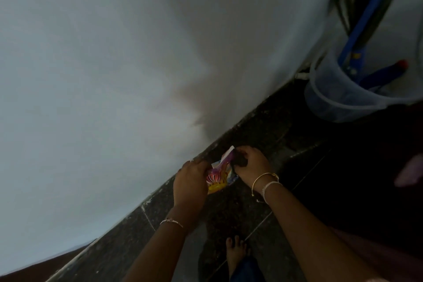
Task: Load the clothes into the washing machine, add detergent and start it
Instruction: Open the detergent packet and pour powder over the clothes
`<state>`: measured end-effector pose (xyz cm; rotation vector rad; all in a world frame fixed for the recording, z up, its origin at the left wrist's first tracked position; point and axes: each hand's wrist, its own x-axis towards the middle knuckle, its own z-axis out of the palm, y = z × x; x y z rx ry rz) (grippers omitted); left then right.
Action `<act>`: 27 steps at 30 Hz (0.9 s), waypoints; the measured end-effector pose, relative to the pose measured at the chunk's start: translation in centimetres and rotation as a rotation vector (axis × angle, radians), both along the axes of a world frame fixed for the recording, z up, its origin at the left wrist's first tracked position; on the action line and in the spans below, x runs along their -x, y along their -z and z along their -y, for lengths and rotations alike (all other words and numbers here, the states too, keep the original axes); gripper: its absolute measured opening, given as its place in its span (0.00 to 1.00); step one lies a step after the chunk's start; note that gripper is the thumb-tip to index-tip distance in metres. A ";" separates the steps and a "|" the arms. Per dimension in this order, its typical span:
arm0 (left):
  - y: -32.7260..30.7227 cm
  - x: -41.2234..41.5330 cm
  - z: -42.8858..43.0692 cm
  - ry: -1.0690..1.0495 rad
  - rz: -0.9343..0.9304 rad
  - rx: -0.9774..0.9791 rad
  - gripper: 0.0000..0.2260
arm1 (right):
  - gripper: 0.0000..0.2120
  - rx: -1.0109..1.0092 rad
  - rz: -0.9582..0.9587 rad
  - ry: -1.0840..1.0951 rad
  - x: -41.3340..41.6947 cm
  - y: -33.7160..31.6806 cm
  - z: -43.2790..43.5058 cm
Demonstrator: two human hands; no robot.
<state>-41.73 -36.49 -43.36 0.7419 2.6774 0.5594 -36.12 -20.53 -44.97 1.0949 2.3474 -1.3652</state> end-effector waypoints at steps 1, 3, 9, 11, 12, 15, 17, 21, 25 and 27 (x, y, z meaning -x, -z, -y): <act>-1.7 -0.8 0.3 0.026 -0.006 -0.022 0.06 | 0.29 0.097 -0.011 0.079 -0.8 -1.1 0.5; -5.4 -2.4 0.8 0.078 -0.028 -0.065 0.07 | 0.40 0.337 -0.094 0.248 -2.7 -3.6 1.8; -15.5 -6.9 2.0 0.141 -0.146 -0.184 0.09 | 0.33 0.507 -0.303 0.347 -9.1 -11.9 4.4; -19.0 -8.2 2.1 0.183 -0.150 -0.254 0.16 | 0.27 0.473 -0.360 0.386 -11.0 -15.0 4.5; -20.8 -8.9 2.1 0.200 -0.163 -0.283 0.18 | 0.24 0.458 -0.395 0.399 -11.9 -16.7 4.5; -25.5 -10.6 1.9 0.215 -0.217 -0.346 0.09 | 0.17 0.417 -0.484 0.435 -14.5 -21.8 4.4; -28.6 -11.5 1.6 0.223 -0.251 -0.399 0.08 | 0.15 0.379 -0.543 0.441 -15.9 -25.1 4.4; -35.6 -13.3 1.1 0.265 -0.307 -0.504 0.08 | 0.16 0.326 -0.683 0.447 -18.8 -32.2 4.5; -42.2 -15.1 0.7 0.304 -0.370 -0.632 0.07 | 0.08 0.336 -0.867 0.494 -21.6 -39.2 4.9; -45.3 -16.1 0.4 0.318 -0.396 -0.709 0.06 | 0.03 0.339 -0.959 0.535 -22.8 -42.6 5.1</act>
